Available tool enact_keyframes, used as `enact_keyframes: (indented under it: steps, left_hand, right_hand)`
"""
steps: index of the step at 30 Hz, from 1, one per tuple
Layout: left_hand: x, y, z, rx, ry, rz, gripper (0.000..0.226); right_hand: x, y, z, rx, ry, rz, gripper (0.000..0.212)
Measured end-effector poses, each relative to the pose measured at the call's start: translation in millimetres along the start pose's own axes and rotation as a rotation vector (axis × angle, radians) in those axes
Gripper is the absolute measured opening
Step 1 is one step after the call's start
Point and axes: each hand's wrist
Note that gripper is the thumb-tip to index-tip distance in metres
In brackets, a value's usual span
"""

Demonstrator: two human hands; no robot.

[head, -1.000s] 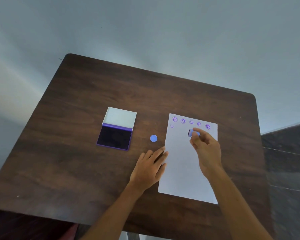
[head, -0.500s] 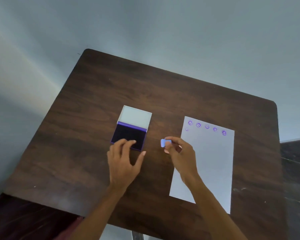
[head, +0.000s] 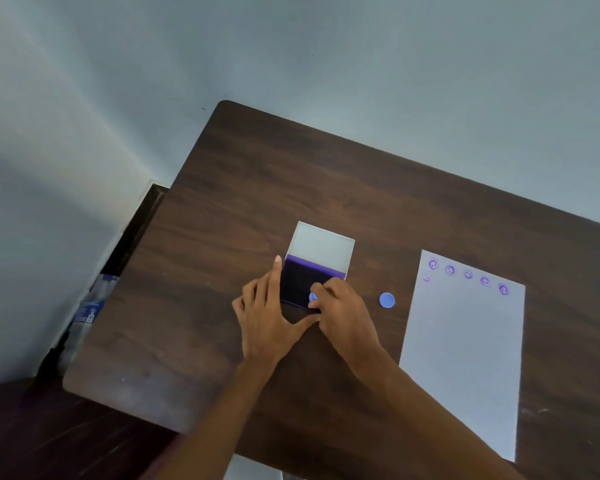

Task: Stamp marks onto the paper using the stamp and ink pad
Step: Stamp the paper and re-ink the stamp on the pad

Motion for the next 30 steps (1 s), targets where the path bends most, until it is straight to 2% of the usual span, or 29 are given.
enact_keyframes:
  steps: [6,9,12,14,17,19,21,24,27,30]
  left_hand:
    - [-3.9,-5.4,2.6,-0.015,0.025,0.012,0.108]
    - [-3.0,-4.2,4.3,-0.040,0.026,0.035,0.105]
    - [-1.8,-4.0,3.4,-0.040,-0.004,0.038,0.104]
    - [-1.1,-3.9,3.0,-0.033,-0.010,0.030,0.104]
    - [-2.6,-5.3,1.9,-0.057,0.019,0.042,0.108]
    - [-3.7,-5.5,-2.7,-0.062,0.037,0.040,0.109]
    - [-5.3,-3.8,-16.6,-0.085,0.091,0.033,0.097]
    - [-17.2,15.9,-47.4,-0.350,0.166,-0.065,0.057]
    - [-43.9,49.6,-70.4,-0.685,0.054,-0.208,0.027]
    - [-70.0,85.7,-72.3,-0.780,-0.090,-0.260,0.026]
  right_hand:
    - [-12.1,12.7,-0.5,0.170,0.144,-0.083,0.045]
    - [-12.1,9.2,1.6,0.169,0.164,-0.077,0.046]
    - [-6.4,3.1,4.3,0.080,0.083,-0.053,0.042]
    - [0.6,-5.5,4.3,-0.145,0.045,0.192,0.030]
    - [15.2,-17.7,-11.2,-0.548,0.332,0.600,0.015]
    - [24.6,-16.0,-30.9,-0.729,0.354,0.796,0.014]
    - [36.3,-8.2,-47.8,-0.828,0.330,1.079,0.019]
    - [60.7,10.4,-64.7,-0.952,0.420,1.559,0.020]
    - [78.0,33.1,-78.1,-0.974,0.471,1.644,0.019]
    - [88.6,58.6,-88.4,-0.929,0.490,1.566,0.019]
Point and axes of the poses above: each hand's wrist, its own z-axis towards the middle knuckle, its own x-axis out of the back of the hand, y = z × x
